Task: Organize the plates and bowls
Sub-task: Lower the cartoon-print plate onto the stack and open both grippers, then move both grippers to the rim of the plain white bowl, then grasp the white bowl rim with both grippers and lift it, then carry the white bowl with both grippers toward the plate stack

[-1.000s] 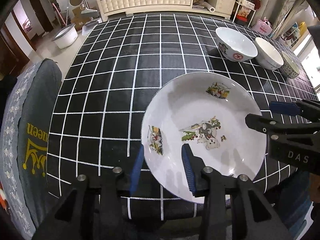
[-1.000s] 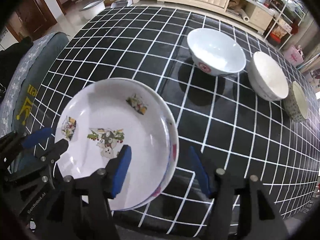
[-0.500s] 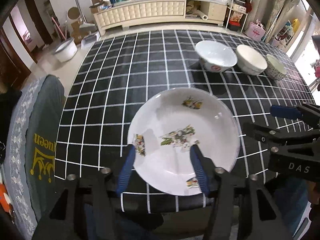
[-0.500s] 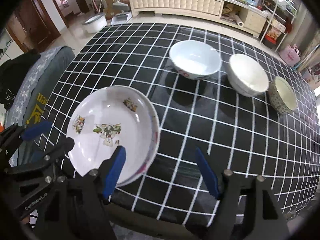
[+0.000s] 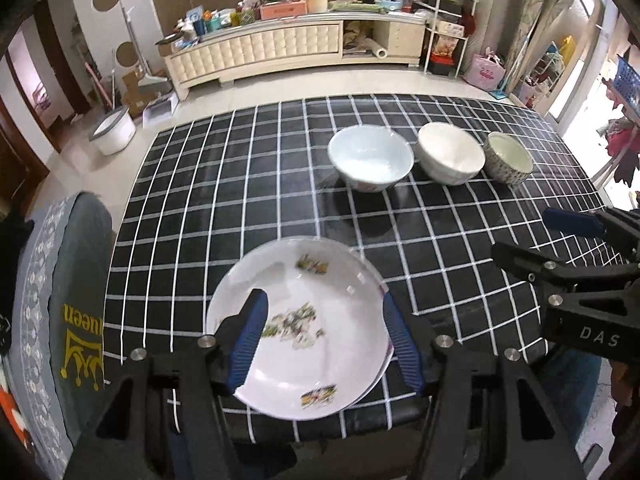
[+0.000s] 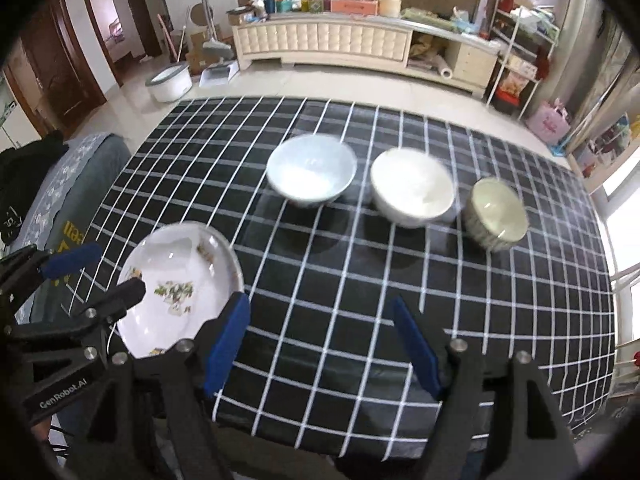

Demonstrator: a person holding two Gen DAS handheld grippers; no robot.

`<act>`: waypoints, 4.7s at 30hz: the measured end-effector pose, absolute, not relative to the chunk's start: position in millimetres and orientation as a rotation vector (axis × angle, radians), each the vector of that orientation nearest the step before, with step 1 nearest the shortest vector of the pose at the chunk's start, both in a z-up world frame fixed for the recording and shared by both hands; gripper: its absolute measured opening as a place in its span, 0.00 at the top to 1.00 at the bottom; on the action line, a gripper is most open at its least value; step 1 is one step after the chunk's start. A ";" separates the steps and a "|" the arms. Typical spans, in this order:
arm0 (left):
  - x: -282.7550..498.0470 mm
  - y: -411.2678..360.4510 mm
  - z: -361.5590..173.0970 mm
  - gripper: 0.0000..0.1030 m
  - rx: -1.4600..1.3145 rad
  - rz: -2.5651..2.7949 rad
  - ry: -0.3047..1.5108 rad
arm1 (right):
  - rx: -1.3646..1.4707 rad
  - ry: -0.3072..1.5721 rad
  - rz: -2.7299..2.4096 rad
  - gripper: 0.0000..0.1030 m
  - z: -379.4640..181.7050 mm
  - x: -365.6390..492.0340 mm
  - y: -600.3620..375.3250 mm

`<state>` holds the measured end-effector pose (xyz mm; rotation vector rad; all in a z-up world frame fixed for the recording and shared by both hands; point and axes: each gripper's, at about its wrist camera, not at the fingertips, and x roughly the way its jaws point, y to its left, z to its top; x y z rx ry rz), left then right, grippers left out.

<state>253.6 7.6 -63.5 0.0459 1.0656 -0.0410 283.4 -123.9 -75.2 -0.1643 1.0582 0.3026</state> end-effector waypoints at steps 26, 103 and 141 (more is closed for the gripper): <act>396.9 10.5 -44.0 0.33 0.083 -0.046 1.062 | -0.078 1.069 0.355 0.24 -67.1 407.1 -123.7; 390.9 -52.5 -101.4 0.90 0.210 -0.231 1.194 | -0.038 1.217 0.358 0.90 -124.9 383.7 -155.5; 280.5 -87.4 -160.8 0.90 0.234 -0.219 1.315 | 0.022 1.397 0.329 0.90 -194.9 289.5 -180.7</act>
